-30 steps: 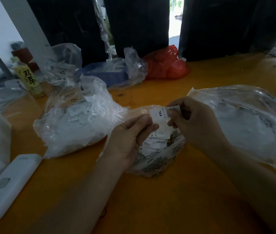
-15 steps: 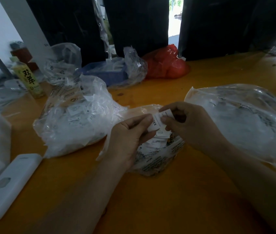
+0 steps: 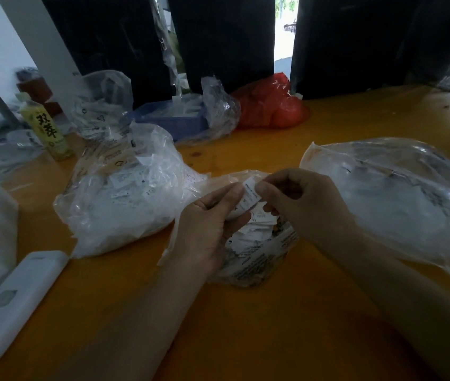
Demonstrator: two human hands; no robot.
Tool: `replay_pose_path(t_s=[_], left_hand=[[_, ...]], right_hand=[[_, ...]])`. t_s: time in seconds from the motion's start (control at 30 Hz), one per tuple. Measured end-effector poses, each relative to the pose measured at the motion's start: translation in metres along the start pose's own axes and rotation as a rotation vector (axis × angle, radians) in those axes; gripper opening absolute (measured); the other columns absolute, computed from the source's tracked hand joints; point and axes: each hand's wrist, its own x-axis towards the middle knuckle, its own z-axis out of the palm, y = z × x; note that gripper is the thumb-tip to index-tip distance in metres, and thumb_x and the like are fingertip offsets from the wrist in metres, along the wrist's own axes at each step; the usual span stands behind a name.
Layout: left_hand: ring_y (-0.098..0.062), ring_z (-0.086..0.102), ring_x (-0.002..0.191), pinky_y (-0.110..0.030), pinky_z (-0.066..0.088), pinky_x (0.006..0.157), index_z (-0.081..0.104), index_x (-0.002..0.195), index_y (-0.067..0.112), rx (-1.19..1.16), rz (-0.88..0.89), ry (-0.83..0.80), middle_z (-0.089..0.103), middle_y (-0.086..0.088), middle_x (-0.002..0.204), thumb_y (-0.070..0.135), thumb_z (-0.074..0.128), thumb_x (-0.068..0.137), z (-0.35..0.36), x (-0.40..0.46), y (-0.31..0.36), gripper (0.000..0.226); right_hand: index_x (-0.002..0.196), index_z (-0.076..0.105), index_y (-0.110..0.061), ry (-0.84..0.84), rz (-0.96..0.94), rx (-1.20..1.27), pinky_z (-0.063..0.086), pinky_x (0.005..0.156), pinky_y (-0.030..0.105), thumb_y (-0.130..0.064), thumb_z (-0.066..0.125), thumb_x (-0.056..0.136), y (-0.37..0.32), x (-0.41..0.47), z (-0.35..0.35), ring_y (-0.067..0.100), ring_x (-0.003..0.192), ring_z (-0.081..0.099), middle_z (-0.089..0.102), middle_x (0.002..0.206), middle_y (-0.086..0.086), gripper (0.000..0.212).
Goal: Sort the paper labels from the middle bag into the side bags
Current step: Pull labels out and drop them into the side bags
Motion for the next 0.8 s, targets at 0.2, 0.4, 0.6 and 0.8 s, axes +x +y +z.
replay_pose_path(t_s=[0.2,0.4,0.6,0.8], left_hand=[[-0.008,0.076,0.094,-0.016,0.057,0.067,0.083,0.097,0.037,0.441,0.255,-0.030,0.081,0.008,0.101,0.025,0.081,0.090,-0.004,-0.004,0.005,0.014],[0.006,0.065,0.085,-0.002,0.050,0.070,0.070,0.129,0.022,1.120,0.993,0.371,0.072,0.007,0.118,0.016,0.070,0.099,-0.032,0.003,0.051,0.031],[-0.038,0.069,0.111,-0.045,0.052,0.098,0.072,0.130,0.006,1.477,0.755,0.762,0.073,-0.021,0.125,0.011,0.066,0.098,-0.097,0.024,0.102,0.033],[-0.030,0.069,0.111,-0.037,0.047,0.102,0.077,0.122,0.011,1.495,0.656,0.592,0.076,-0.012,0.120,0.012,0.067,0.099,-0.092,0.035,0.085,0.026]], right_hand=[[0.093,0.070,-0.034,0.110,-0.050,-0.028,0.058,0.068,0.019,-0.028,0.076,0.088,-0.003,0.003,-0.006,0.001,0.076,0.069,0.072,0.082,-0.016,0.010],[0.094,0.063,-0.033,0.184,-0.071,-0.342,0.046,0.057,0.011,-0.038,0.059,0.098,-0.008,0.010,-0.028,0.001,0.068,0.062,0.066,0.077,-0.015,0.007],[0.063,0.047,-0.017,-0.027,0.155,-1.176,0.045,0.055,0.033,-0.005,0.056,0.093,0.011,0.023,-0.070,0.017,0.053,0.052,0.052,0.061,0.001,0.033],[0.061,0.047,-0.015,-0.102,0.288,-1.269,0.031,0.045,0.025,-0.002,0.054,0.090,0.018,0.025,-0.085,0.017,0.053,0.051,0.052,0.061,0.004,0.033]])
